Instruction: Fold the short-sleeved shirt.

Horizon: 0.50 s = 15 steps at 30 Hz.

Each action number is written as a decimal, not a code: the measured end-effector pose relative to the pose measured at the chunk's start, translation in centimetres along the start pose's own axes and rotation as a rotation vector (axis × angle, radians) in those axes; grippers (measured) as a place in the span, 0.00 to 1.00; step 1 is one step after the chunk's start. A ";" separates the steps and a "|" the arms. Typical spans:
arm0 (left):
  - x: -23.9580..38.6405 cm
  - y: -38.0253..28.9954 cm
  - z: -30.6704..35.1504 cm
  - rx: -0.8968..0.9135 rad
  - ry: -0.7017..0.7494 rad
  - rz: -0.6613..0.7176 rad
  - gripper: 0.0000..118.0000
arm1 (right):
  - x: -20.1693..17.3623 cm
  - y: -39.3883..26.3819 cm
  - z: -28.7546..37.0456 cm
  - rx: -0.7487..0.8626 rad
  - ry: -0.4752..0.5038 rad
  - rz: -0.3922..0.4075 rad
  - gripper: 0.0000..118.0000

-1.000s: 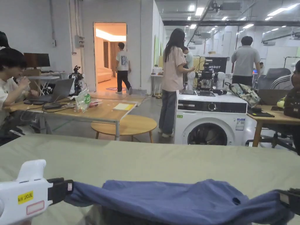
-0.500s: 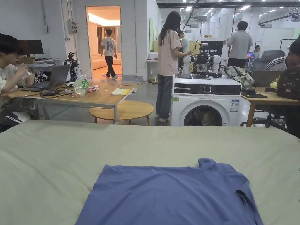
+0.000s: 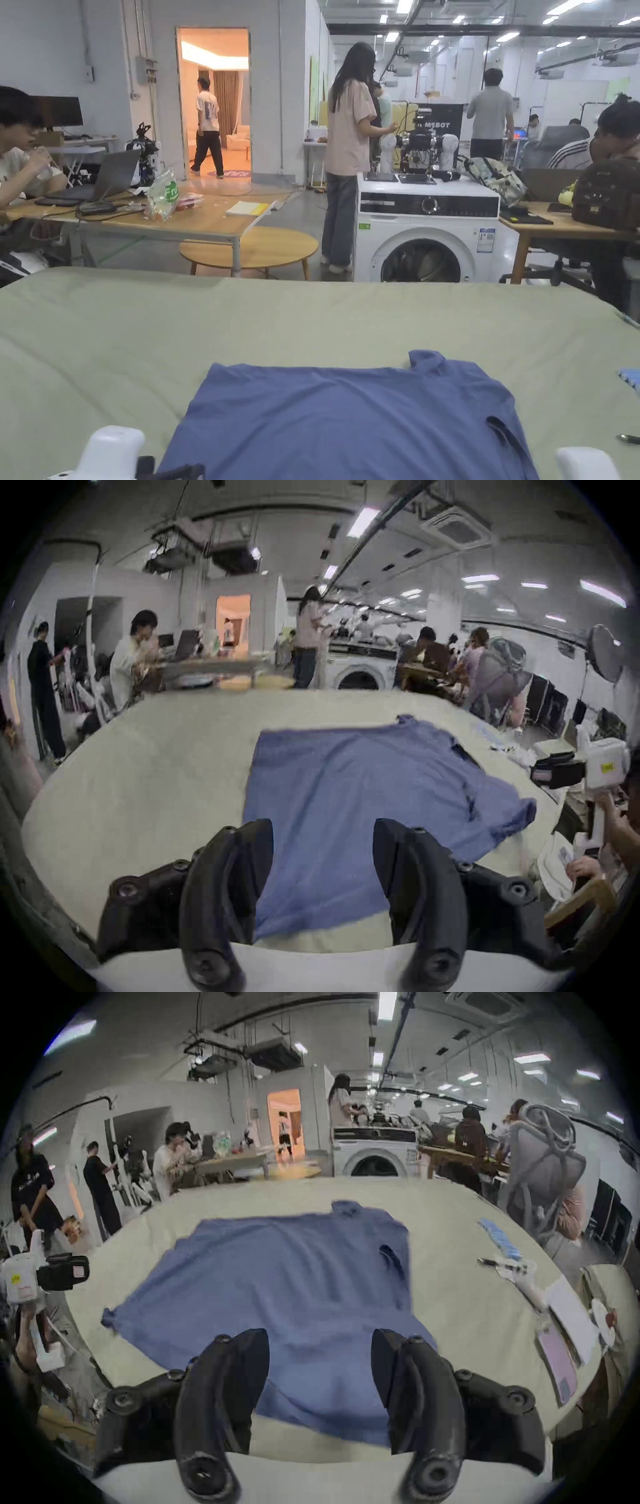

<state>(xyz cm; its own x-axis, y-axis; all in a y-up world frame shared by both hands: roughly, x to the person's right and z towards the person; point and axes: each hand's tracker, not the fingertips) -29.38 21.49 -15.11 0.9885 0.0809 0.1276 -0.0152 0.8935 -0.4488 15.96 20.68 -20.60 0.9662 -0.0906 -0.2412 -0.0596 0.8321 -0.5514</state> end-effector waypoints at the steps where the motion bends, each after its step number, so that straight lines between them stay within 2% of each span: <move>1: 0.8 0.4 -0.3 0.013 0.012 0.005 0.50 | -0.9 0.4 -0.5 0.016 0.009 0.019 0.53; 2: 1.4 0.8 -0.6 0.020 0.013 0.009 0.50 | -1.6 0.6 -0.9 0.032 0.011 0.033 0.51; 4: 2.4 1.5 -1.0 0.043 -0.018 0.030 0.46 | -3.0 0.8 -1.7 0.056 -0.002 0.043 0.38; 5: 2.9 1.8 -1.1 0.050 -0.064 0.035 0.35 | -3.5 0.7 -2.1 0.068 -0.008 0.046 0.32; 6: 3.5 2.0 -1.2 0.038 -0.086 0.017 0.16 | -3.8 0.4 -2.4 0.078 -0.014 0.042 0.21; 7: 4.4 2.0 -1.3 0.033 -0.071 -0.013 0.06 | -4.2 0.1 -2.7 0.084 -0.013 0.035 0.10; 8: 5.1 1.8 -1.1 0.044 -0.053 -0.054 0.01 | -4.4 -0.1 -3.0 0.080 -0.015 0.027 0.00; 9: 5.5 1.6 -0.9 0.070 -0.053 -0.077 0.00 | -4.6 -0.4 -3.2 0.068 -0.026 0.011 0.00; 11: 5.7 1.4 -0.7 0.068 -0.063 -0.058 0.00 | -4.5 -1.0 -3.3 0.057 0.025 -0.021 0.00; 15: 4.4 1.1 -0.7 0.058 -0.067 -0.008 0.00 | -4.8 -1.5 -2.9 0.063 0.000 -0.009 0.00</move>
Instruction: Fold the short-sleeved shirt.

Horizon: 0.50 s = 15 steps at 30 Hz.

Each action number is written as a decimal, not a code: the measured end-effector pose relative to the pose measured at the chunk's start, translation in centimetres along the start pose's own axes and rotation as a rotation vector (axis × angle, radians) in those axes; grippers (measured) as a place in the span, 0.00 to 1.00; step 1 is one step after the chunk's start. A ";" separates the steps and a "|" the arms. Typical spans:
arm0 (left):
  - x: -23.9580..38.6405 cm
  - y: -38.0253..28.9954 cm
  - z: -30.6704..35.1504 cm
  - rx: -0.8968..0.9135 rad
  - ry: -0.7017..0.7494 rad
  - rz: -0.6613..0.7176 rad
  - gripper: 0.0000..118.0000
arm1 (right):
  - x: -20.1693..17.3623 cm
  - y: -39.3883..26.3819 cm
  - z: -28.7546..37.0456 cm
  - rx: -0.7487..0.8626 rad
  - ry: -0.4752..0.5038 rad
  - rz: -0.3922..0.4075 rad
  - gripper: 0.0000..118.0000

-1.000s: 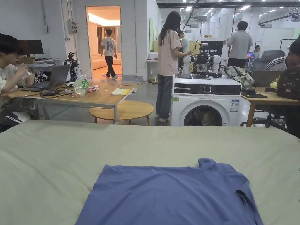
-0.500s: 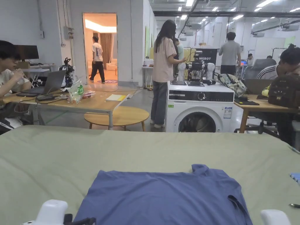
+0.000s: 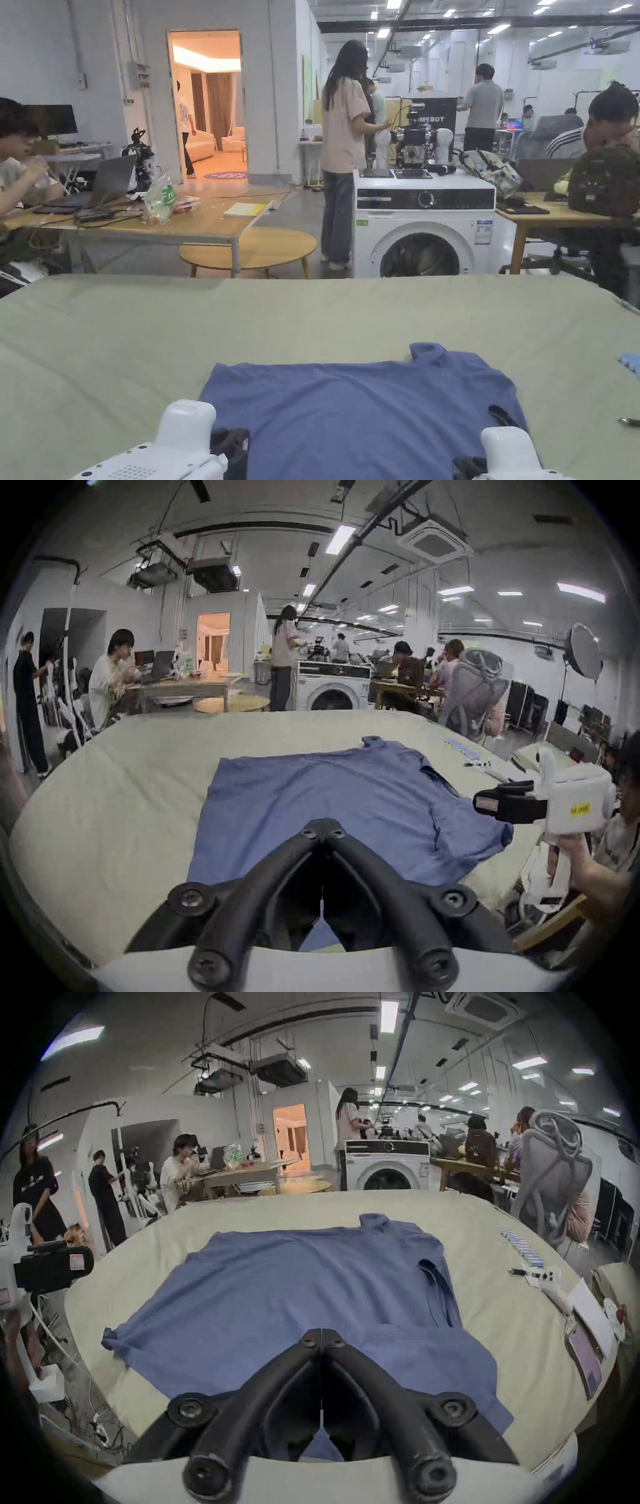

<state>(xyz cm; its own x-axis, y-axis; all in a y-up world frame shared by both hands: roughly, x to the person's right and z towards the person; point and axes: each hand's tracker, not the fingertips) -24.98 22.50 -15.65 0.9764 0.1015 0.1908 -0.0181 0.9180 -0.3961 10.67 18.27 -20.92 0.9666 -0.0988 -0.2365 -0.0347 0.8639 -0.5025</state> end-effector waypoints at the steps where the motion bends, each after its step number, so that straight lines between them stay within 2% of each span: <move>1: -0.6 -0.1 0.2 0.001 0.004 0.003 0.00 | 0.0 0.0 0.1 0.002 0.002 0.003 0.00; 4: -2.8 -0.7 1.0 0.016 0.044 0.027 0.00 | 0.6 0.0 0.8 0.018 0.015 0.003 0.00; 5: -3.9 -0.9 1.3 0.003 0.044 0.040 0.08 | 0.8 0.0 1.0 0.027 0.022 -0.001 0.00; 6: -5.2 -1.5 1.5 -0.029 0.019 0.081 0.29 | 1.1 0.0 1.3 0.040 0.032 -0.010 0.00; 7: -6.5 -2.1 1.7 -0.059 0.008 0.108 0.42 | 1.5 0.0 1.6 0.044 0.044 -0.019 0.00; 12: -11.3 -6.3 2.7 -0.196 0.117 0.171 0.55 | 2.8 -0.4 1.9 0.020 0.076 -0.074 0.00; 15: -12.9 -8.7 2.0 -0.251 0.144 0.202 0.56 | 3.2 -0.7 2.0 0.009 0.086 -0.098 0.00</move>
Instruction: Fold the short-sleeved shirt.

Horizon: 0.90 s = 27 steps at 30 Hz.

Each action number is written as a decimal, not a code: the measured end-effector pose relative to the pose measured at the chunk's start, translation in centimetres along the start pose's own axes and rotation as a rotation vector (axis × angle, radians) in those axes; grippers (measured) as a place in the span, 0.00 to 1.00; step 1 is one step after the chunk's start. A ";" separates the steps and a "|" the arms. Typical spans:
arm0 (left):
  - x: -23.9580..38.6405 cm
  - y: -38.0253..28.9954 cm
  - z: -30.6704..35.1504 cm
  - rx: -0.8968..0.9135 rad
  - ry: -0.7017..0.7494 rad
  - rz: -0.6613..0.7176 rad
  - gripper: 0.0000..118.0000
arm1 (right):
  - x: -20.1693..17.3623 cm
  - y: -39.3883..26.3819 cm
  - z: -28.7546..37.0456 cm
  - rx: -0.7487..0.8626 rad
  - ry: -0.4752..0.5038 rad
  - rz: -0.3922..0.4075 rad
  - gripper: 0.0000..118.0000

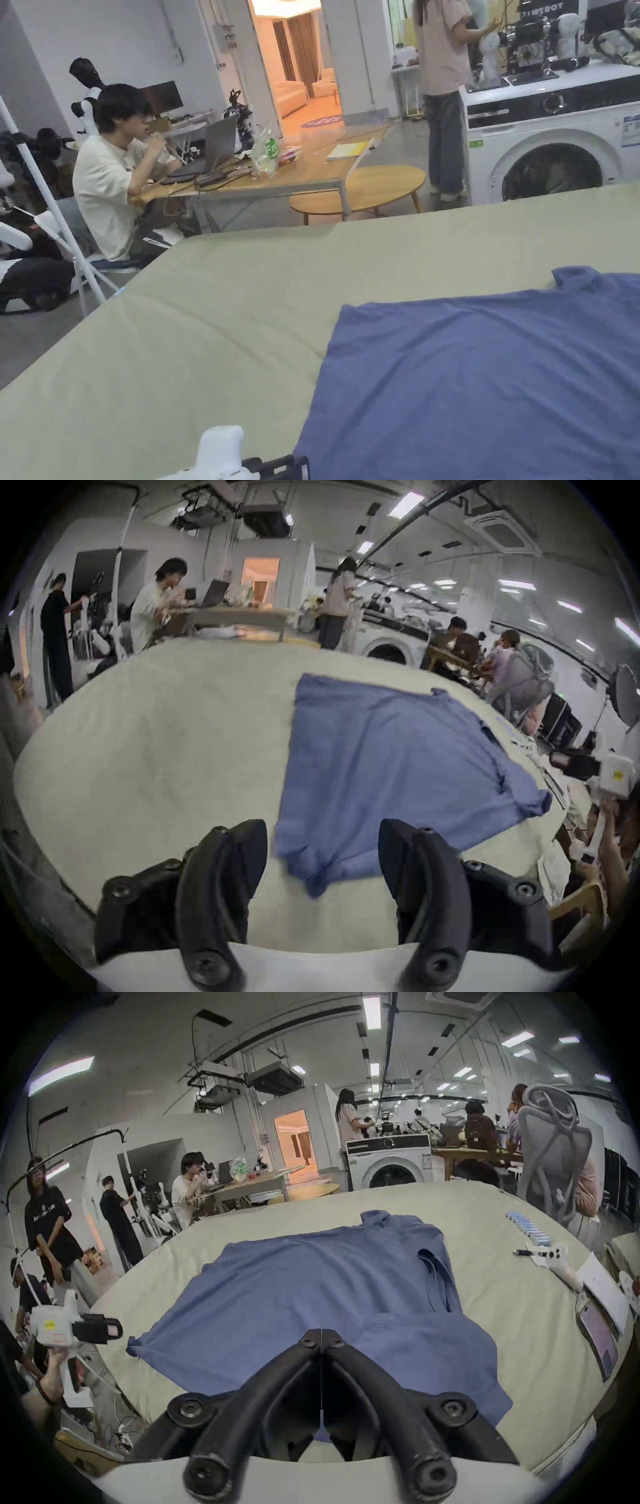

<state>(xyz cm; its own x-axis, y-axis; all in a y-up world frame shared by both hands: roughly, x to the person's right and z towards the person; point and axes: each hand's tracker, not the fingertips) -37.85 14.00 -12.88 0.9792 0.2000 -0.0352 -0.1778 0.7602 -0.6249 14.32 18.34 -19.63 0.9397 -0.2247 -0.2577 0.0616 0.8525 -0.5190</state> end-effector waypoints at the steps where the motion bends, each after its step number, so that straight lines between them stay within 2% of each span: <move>1: -0.4 -0.4 -0.7 -0.017 -0.004 0.014 0.56 | 0.0 0.0 0.0 -0.005 -0.001 -0.002 0.00; 7: -0.2 -0.8 -5.6 -0.128 -0.003 0.023 0.55 | 0.5 0.0 0.4 -0.032 -0.015 0.011 0.00; 9: 0.2 -0.9 -6.5 -0.161 0.047 -0.019 0.40 | 1.1 -0.1 1.0 -0.035 -0.029 0.011 0.00; 11: 0.9 -0.8 -6.2 -0.153 0.054 -0.086 0.33 | 1.8 -0.2 1.6 -0.039 -0.047 0.005 0.00; 14: 2.0 -0.5 -6.4 -0.170 0.033 -0.121 0.06 | 3.4 -0.5 3.0 -0.050 -0.083 -0.011 0.00; 16: 2.9 -0.8 -6.8 -0.188 0.040 -0.125 0.03 | 4.6 -0.8 4.2 -0.054 -0.120 -0.019 0.00; 17: 3.3 -0.9 -7.1 -0.191 0.063 -0.144 0.03 | 5.1 -1.0 4.7 -0.058 -0.151 -0.013 0.06; 18: 3.6 -1.0 -7.4 -0.197 0.067 -0.153 0.03 | 5.9 -1.5 5.1 -0.062 -0.166 -0.010 0.32; 19: 3.4 -1.1 -7.2 -0.205 0.075 -0.150 0.03 | 6.7 -1.9 5.5 -0.069 -0.180 -0.008 0.48; 20: 3.4 -1.0 -7.3 -0.206 0.078 -0.133 0.03 | 7.4 -2.2 5.7 -0.083 -0.179 -0.014 0.52; 24: 3.3 -0.5 -6.7 -0.228 0.069 -0.087 0.03 | 9.9 -3.1 5.2 -0.153 -0.232 -0.078 0.52; 27: 3.2 -0.6 -6.2 -0.226 0.055 -0.075 0.03 | 10.4 -4.0 3.8 -0.194 -0.194 -0.134 0.52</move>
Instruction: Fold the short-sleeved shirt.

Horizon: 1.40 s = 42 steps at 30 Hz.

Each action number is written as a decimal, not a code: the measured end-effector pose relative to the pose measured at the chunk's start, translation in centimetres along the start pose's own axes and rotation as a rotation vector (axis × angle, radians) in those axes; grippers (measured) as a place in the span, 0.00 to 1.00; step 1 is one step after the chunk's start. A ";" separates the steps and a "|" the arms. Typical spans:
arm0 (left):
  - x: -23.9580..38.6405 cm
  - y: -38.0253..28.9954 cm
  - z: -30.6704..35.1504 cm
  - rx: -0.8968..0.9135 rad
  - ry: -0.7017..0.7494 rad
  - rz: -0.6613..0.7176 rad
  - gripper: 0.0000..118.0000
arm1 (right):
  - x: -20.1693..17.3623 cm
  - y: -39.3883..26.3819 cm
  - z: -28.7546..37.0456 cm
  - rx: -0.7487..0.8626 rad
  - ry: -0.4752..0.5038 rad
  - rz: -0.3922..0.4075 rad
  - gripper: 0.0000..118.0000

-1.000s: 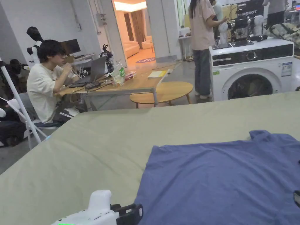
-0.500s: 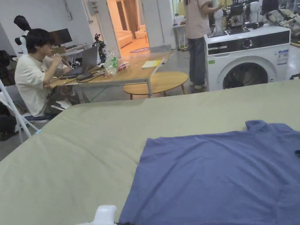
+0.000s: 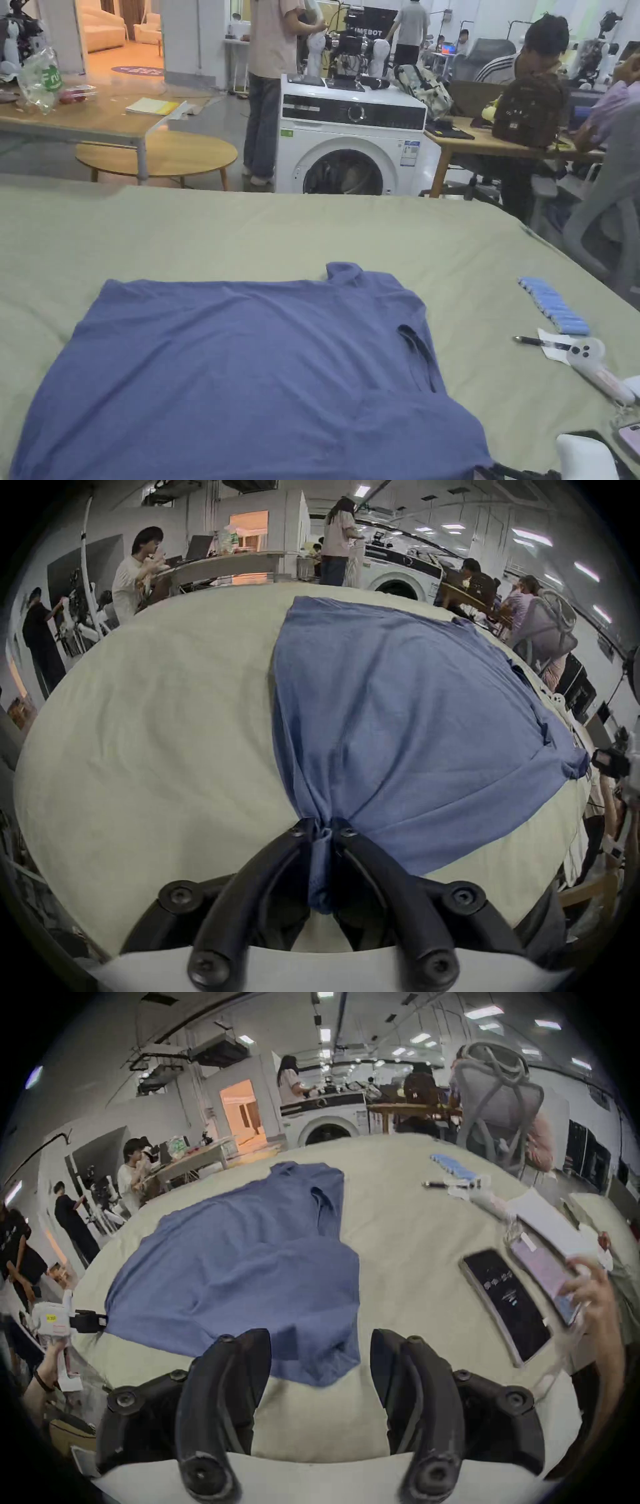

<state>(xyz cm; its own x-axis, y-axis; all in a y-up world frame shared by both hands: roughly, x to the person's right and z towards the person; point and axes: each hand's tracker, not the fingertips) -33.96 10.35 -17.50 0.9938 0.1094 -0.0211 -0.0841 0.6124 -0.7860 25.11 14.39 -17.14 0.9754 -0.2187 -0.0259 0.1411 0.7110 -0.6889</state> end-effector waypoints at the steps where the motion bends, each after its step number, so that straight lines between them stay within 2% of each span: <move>1: 0.0 0.0 0.0 0.002 -0.003 0.006 0.03 | 0.0 -0.2 -0.7 -0.019 0.011 -0.008 0.52; 3: -0.1 -0.2 0.2 0.006 -0.009 0.017 0.03 | -0.2 -0.8 -2.5 -0.086 0.030 0.003 0.51; 4: -0.2 -0.2 0.2 0.009 -0.011 0.021 0.03 | -0.3 -1.1 -3.4 -0.119 0.028 0.025 0.47; 5: -0.2 -0.3 0.3 0.011 -0.013 0.024 0.03 | -0.5 -1.6 -4.5 -0.158 0.013 0.055 0.35; 6: -0.2 -0.4 0.3 0.014 -0.015 0.025 0.03 | -0.8 -2.2 -5.4 -0.184 -0.024 0.093 0.13; 7: -0.2 -0.5 0.4 0.017 -0.016 0.026 0.03 | -1.0 -2.6 -5.1 -0.109 -0.051 0.127 0.08; 8: -0.4 -0.5 0.3 0.020 -0.018 0.027 0.03 | -1.1 -2.5 -4.7 -0.070 -0.012 0.139 0.05; 10: -0.4 -0.6 0.5 0.025 -0.023 0.035 0.03 | -1.1 -1.6 -4.1 -0.091 -0.015 0.129 0.04; 13: -1.1 0.0 0.9 0.027 -0.029 0.044 0.03 | -1.0 -0.8 -2.9 -0.035 0.001 0.106 0.04; 15: -1.3 0.9 2.7 0.142 -0.067 0.053 0.03 | -1.3 1.0 -1.9 0.032 0.028 0.100 0.04; 19: -2.3 6.9 3.6 0.239 -0.084 0.074 0.03 | -2.4 6.7 -3.7 0.095 0.023 0.117 0.04; 23: -2.5 15.2 -1.2 0.200 -0.012 -0.009 0.03 | -3.1 12.9 -10.2 0.100 0.023 0.077 0.04; 25: -2.7 18.2 -4.5 0.145 -0.007 0.003 0.03 | -3.3 14.6 -13.8 0.076 -0.016 0.075 0.04; 30: -1.4 21.3 -9.0 0.164 0.025 0.010 0.03 | -3.5 16.3 -18.9 0.026 -0.057 0.037 0.04; 31: -1.2 21.6 -9.5 0.163 0.028 0.012 0.03 | -3.3 16.2 -19.4 0.022 -0.060 0.043 0.05; 32: -0.7 21.5 -9.8 0.158 0.031 0.018 0.03 | -3.3 16.1 -19.7 0.016 -0.075 0.058 0.10; 33: -0.6 21.5 -9.9 0.154 0.027 0.032 0.09 | -3.5 16.0 -19.6 0.017 -0.105 0.108 0.26; 34: -0.4 21.4 -9.8 0.165 0.020 0.036 0.28 | -3.7 15.8 -19.3 0.023 -0.122 0.139 0.40; 35: 0.0 21.0 -9.6 0.192 0.002 0.024 0.50 | -3.3 15.6 -19.4 0.042 -0.121 0.165 0.45; 38: 1.5 20.1 -8.1 0.265 0.002 -0.016 0.49 | -4.1 15.2 -17.1 0.096 -0.089 0.181 0.46; 41: 2.8 19.4 -6.3 0.309 -0.078 -0.001 0.49 | -5.3 15.4 -15.3 0.138 -0.053 0.184 0.46; 42: 3.3 19.2 -5.6 0.319 -0.088 -0.001 0.47 | -5.7 15.5 -14.6 0.144 -0.024 0.173 0.40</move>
<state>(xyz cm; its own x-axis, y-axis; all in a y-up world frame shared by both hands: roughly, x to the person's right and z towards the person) -31.86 18.06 -36.09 0.9849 0.1674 0.0444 -0.1154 0.8252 -0.5530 19.23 16.85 -38.26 0.9908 -0.0702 -0.1159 -0.0077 0.8249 -0.5652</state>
